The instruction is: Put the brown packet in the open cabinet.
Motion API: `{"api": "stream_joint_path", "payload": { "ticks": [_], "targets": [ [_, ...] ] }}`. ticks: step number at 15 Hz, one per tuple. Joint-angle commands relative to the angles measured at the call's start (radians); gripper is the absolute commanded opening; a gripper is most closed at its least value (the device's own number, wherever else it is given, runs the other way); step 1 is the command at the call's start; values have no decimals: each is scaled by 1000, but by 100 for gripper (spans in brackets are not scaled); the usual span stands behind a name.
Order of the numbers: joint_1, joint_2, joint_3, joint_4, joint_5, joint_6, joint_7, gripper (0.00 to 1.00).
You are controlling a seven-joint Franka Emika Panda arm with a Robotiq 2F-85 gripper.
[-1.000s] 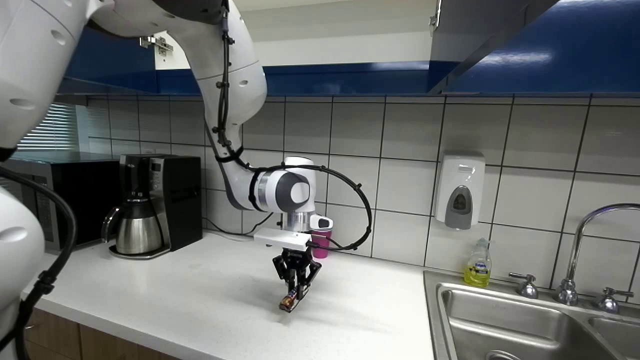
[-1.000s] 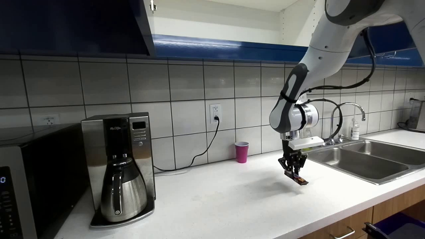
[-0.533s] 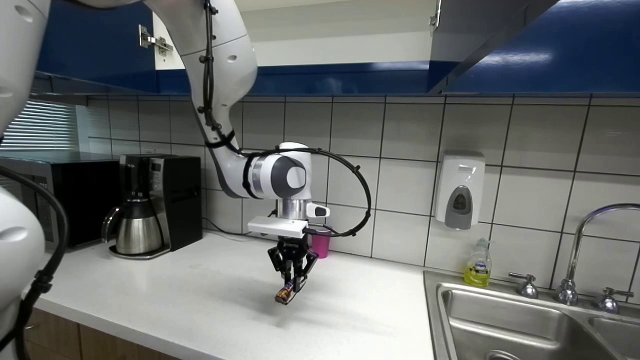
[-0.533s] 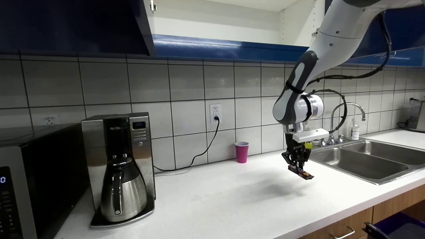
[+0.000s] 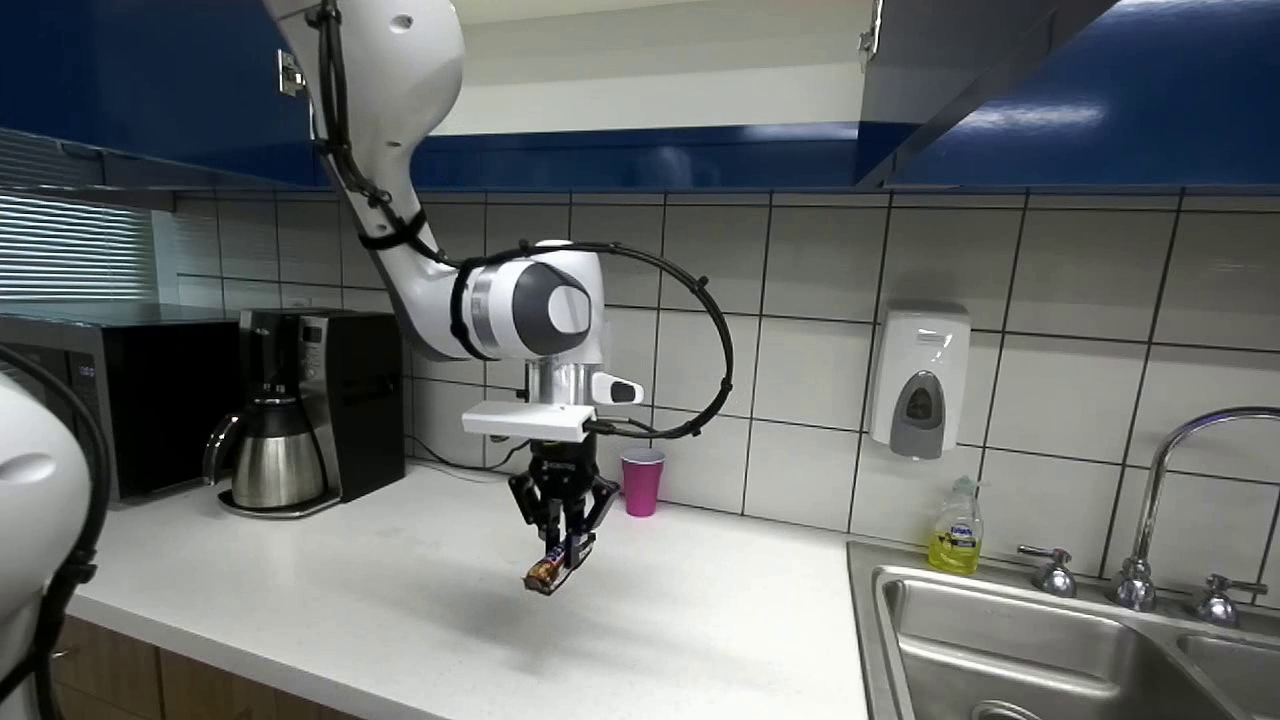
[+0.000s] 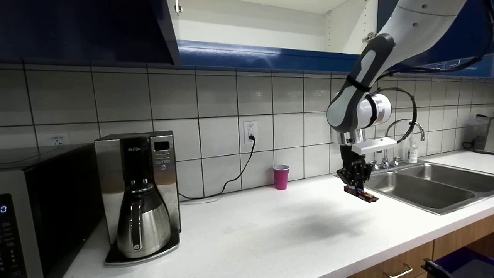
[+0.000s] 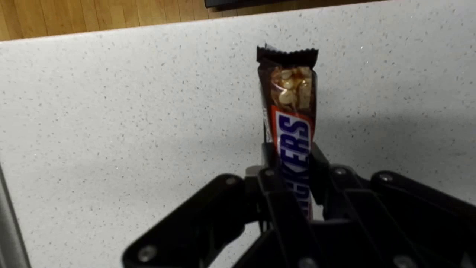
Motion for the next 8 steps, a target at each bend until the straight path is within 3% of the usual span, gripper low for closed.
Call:
{"api": "stream_joint_path", "payload": {
  "ticks": [1, 8],
  "targets": [
    [-6, -179, 11, -88, -45, -91, 23, 6],
    [-14, -457, 37, -89, -46, -357, 26, 6]
  ]
}}
